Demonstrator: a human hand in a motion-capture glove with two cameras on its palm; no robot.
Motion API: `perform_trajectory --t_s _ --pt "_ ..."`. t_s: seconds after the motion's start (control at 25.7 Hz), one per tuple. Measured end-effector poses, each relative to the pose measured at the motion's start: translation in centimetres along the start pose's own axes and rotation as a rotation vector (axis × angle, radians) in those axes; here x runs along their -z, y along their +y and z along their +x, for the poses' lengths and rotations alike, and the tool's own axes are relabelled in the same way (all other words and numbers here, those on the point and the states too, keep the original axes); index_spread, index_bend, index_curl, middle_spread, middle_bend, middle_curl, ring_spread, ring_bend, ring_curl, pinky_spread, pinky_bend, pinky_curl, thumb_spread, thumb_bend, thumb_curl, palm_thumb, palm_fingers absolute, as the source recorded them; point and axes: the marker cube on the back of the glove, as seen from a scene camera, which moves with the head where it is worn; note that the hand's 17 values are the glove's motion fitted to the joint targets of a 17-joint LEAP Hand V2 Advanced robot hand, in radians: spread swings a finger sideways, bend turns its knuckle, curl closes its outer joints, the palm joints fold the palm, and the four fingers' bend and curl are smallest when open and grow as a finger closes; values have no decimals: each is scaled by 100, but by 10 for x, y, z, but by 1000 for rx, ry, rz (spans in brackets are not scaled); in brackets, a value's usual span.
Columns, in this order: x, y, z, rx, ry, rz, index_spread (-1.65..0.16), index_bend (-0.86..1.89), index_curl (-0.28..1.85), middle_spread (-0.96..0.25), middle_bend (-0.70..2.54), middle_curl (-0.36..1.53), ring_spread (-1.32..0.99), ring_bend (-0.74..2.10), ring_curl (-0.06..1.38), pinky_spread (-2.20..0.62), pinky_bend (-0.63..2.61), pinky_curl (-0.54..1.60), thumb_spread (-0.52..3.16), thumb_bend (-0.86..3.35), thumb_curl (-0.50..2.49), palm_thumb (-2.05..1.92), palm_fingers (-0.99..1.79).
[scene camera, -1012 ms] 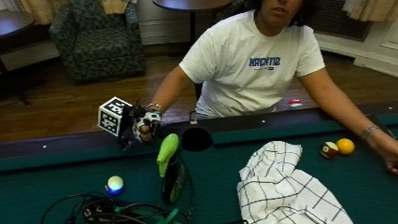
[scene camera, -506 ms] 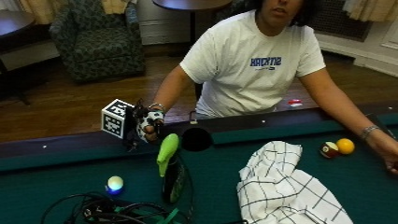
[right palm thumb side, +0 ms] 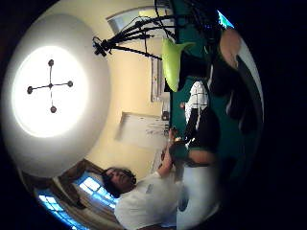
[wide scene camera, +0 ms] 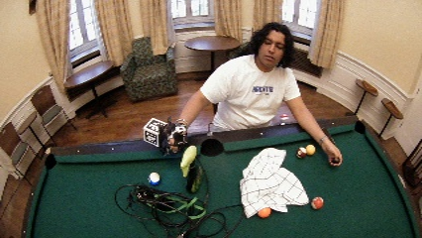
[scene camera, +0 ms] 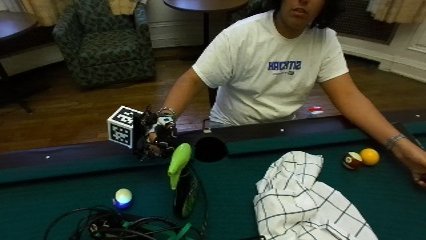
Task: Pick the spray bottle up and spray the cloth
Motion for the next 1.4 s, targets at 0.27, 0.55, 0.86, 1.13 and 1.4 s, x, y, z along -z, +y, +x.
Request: perform_trajectory --t_s 0.27,0.55,0.86,1.13,1.4 --pt "0 0 -5 7 62 -37 -35 20 51 -19 45 58 -18 76 55 -14 71 57 68 -6 62 90 61" --pt "-3 0 -2 11 87 -68 -43 18 46 -17 19 47 -17 53 45 1 63 50 83 0 58 91 33" --pt "-13 -11 6 -25 60 -88 -45 18 41 -16 15 40 -16 47 37 11 55 41 92 -2 55 92 39" --pt "-27 -25 18 -42 24 -107 -43 18 40 -15 18 38 -16 45 35 16 41 37 96 -2 54 93 41" --pt "-38 -40 21 -47 -43 -92 -41 23 41 -15 26 39 -15 38 32 18 27 32 97 -2 53 94 59"
